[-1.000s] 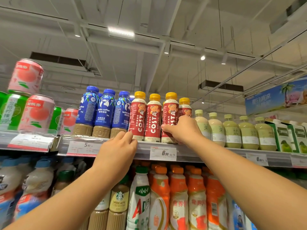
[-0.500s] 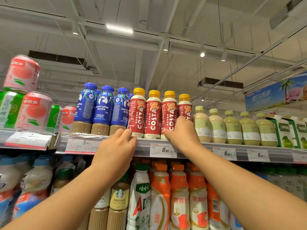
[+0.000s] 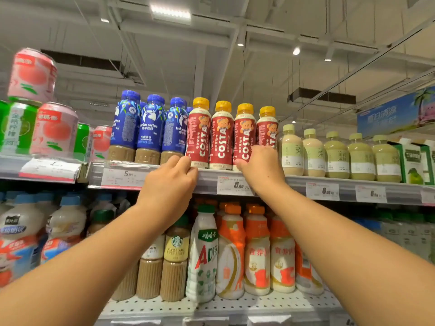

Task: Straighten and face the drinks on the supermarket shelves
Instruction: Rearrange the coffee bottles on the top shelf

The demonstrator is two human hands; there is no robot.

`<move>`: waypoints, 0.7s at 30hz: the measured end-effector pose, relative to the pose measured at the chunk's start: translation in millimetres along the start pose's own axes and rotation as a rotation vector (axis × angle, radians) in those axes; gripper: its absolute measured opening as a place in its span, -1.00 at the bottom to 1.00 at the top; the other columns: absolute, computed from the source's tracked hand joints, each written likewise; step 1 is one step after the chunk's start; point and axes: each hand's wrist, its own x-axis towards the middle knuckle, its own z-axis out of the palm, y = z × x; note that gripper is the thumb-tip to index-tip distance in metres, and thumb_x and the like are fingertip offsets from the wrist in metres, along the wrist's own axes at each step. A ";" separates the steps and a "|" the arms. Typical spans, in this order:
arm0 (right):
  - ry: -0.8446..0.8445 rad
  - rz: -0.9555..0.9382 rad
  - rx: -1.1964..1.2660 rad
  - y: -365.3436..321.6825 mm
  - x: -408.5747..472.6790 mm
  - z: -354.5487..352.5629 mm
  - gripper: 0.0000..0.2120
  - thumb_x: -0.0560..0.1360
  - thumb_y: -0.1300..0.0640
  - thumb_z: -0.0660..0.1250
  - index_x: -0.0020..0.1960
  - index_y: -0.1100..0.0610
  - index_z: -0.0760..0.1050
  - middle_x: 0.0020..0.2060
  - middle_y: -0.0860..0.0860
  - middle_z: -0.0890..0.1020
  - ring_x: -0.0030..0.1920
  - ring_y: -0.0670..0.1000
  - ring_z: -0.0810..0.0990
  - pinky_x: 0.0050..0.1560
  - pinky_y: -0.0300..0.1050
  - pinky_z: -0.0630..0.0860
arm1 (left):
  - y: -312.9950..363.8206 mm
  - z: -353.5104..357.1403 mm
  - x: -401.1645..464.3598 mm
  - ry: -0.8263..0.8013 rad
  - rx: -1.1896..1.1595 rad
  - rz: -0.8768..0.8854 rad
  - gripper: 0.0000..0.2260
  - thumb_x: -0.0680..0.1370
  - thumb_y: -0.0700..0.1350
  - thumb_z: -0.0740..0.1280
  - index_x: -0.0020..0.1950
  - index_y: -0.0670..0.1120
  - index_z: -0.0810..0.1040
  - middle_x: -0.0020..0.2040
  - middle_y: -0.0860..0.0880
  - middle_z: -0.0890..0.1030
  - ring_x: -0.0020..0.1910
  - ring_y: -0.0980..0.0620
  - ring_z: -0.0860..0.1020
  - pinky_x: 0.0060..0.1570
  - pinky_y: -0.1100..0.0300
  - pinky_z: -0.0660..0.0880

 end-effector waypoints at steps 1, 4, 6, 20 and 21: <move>0.024 0.001 0.021 0.4 -3.9 -0.8 -0.68 0.54 -0.01 0.34 0.16 0.21 0.53 0.08 0.11 0.54 0.02 0.10 0.54 0.00 -0.07 0.49 | 0.5 0.1 -1.5 0.003 0.002 -0.006 -0.75 0.29 -0.27 0.51 -0.11 -0.20 0.53 -0.10 -0.13 0.52 -0.08 -0.18 0.49 -0.44 0.10 0.30; 0.047 -0.071 0.166 6.9 -33.6 -2.0 -0.74 0.57 0.13 0.26 0.22 0.22 0.48 0.18 0.10 0.46 0.05 0.00 0.44 0.02 -0.21 0.33 | 2.2 -1.3 -3.3 0.011 -0.016 -0.022 -0.75 0.41 -0.21 0.45 0.03 -0.19 0.51 0.00 -0.13 0.51 0.03 -0.16 0.45 -0.34 0.09 0.29; -0.005 -0.189 0.255 16.4 -69.8 -0.1 -0.70 0.54 0.19 0.27 0.25 0.22 0.47 0.22 0.10 0.44 0.15 0.03 0.45 0.15 -0.19 0.35 | 4.0 -1.7 -9.8 -0.007 -0.038 -0.028 -0.66 0.46 -0.11 0.43 0.19 -0.17 0.48 0.12 -0.12 0.51 0.12 -0.14 0.44 -0.09 0.03 0.41; -0.693 -0.221 -0.237 120.4 -272.5 56.9 -0.40 0.63 0.11 0.08 0.59 0.09 -0.09 0.58 0.03 -0.08 0.56 0.03 -0.13 0.53 0.01 -0.07 | 49.4 50.7 -256.3 -0.495 -0.171 -0.006 -0.51 0.45 -0.22 0.36 0.39 -0.19 0.43 0.45 -0.22 0.34 0.42 -0.25 0.33 0.36 -0.17 0.26; -0.675 -0.238 -0.254 122.4 -274.0 59.3 -0.41 0.64 0.10 0.08 0.59 0.10 -0.08 0.58 0.04 -0.06 0.56 0.04 -0.12 0.53 0.00 -0.08 | 50.5 52.0 -259.7 -0.510 -0.161 -0.021 -0.47 0.44 -0.22 0.37 0.41 -0.18 0.41 0.49 -0.20 0.29 0.46 -0.22 0.27 0.40 -0.16 0.20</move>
